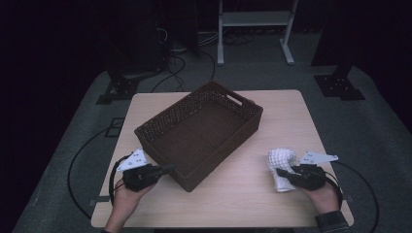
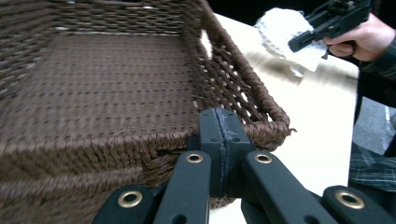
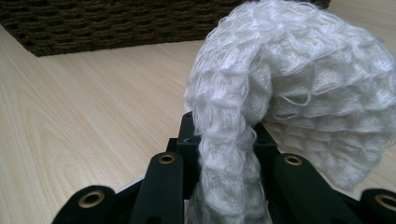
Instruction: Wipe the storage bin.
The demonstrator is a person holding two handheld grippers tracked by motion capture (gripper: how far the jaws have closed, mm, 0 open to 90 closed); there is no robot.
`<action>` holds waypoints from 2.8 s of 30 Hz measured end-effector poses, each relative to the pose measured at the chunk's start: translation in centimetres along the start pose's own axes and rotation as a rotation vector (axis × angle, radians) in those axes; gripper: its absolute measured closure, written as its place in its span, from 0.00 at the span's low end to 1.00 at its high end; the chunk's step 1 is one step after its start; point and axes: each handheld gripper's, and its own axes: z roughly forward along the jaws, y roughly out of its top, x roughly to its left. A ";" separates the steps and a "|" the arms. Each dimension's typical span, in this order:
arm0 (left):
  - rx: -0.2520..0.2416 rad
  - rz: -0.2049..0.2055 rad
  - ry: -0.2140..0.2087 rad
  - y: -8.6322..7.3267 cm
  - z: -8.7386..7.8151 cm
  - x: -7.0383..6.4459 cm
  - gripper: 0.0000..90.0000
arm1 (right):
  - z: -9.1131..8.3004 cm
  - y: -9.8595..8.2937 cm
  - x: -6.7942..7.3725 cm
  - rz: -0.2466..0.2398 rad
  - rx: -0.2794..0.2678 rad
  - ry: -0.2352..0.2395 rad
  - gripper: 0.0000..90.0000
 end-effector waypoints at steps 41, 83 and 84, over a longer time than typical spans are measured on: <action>-0.042 -0.036 0.099 3.4 -1.8 3.8 0.87 | -0.6 -0.2 -0.4 0.014 -0.012 -0.016 0.80; 0.035 -0.076 0.203 1.2 -2.3 9.1 1.00 | -0.9 -0.5 -1.0 0.035 -0.021 -0.048 0.80; 0.039 -0.071 0.197 1.3 -2.1 8.8 1.00 | -0.9 -0.5 -1.1 0.039 -0.020 -0.048 0.80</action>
